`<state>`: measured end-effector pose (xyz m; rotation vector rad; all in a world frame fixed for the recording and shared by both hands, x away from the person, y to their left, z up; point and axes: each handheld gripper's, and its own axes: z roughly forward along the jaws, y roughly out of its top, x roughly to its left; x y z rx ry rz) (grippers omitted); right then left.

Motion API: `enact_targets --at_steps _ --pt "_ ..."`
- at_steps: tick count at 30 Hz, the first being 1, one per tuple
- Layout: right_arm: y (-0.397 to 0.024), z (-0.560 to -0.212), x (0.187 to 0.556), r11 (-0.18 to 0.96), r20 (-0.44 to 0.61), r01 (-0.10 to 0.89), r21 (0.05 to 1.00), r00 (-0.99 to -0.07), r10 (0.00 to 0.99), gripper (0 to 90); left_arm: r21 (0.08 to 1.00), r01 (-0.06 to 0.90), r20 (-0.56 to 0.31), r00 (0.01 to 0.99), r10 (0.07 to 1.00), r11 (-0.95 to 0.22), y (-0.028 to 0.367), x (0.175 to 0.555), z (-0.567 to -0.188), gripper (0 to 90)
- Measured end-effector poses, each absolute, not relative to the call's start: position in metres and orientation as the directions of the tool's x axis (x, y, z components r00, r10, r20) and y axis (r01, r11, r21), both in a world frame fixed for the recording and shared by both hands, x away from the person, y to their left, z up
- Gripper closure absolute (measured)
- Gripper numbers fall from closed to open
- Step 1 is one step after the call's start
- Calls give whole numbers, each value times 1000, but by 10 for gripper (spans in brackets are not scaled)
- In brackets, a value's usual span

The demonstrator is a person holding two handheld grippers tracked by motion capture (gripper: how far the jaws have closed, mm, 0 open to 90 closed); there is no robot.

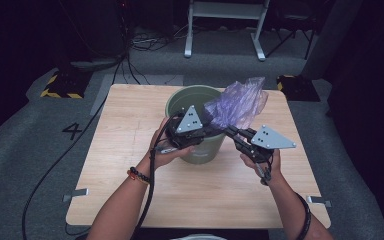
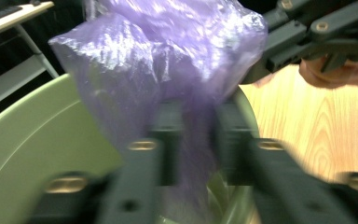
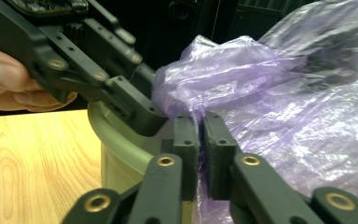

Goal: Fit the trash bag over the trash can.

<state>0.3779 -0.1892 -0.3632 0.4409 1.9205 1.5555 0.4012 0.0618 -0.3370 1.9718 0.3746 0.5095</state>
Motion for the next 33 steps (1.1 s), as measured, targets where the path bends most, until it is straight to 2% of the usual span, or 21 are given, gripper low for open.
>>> enact_targets --at_steps 2,4,5,6,7,10,11,12,18,21,24,25,26,27,31,32,33 --pt "-190 -364 378 256 -260 -125 958 -750 608 881 918 56 151 866 476 -393 66 400 -335 394" --pt "-190 -364 379 263 -264 -123 957 -749 607 881 927 61 134 867 481 -369 69 399 -334 280" --pt "-190 -364 379 263 -264 -123 957 -749 607 881 936 61 121 869 480 -347 70 398 -332 280" --pt "-188 -364 379 275 -274 -127 953 -749 604 881 943 61 108 873 476 -326 71 396 -329 222" --pt "-186 -365 379 286 -284 -131 949 -748 599 881 944 60 107 874 473 -324 70 396 -327 208" --pt "-179 -366 377 321 -317 -147 935 -750 580 878 945 57 106 879 465 -323 67 395 -323 198" --pt "-177 -366 376 335 -335 -158 929 -745 577 879 939 61 108 882 458 -339 64 394 -321 215" --pt "-176 -366 376 341 -343 -164 926 -745 573 877 933 58 121 878 463 -355 62 394 -321 271" --pt "-174 -365 374 345 -352 -173 922 -748 563 841 918 37 160 877 452 -396 61 396 -323 675" --pt "-175 -364 373 337 -342 -170 926 -754 560 822 911 25 182 871 456 -411 62 396 -322 800" --pt "-177 -364 372 330 -340 -173 928 -758 556 804 908 16 193 871 452 -419 63 395 -322 879" --pt "-178 -363 371 318 -331 -172 932 -762 557 758 905 10 202 870 450 -425 63 395 -322 890" --pt "-178 -363 371 318 -331 -172 932 -762 557 758 902 5 208 871 444 -431 64 394 -322 890" --pt "-181 -362 369 308 -323 -170 936 -764 559 710 900 1 215 868 448 -435 65 394 -322 895" --pt "-186 -360 365 305 -320 -171 937 -771 550 675 900 1 216 867 450 -435 69 393 -323 895" --pt "-191 -358 362 307 -323 -172 936 -765 557 603 900 1 217 866 451 -436 72 393 -324 895" --pt "-191 -358 362 307 -323 -172 936 -765 557 603 900 1 217 866 451 -436 72 393 -324 895"
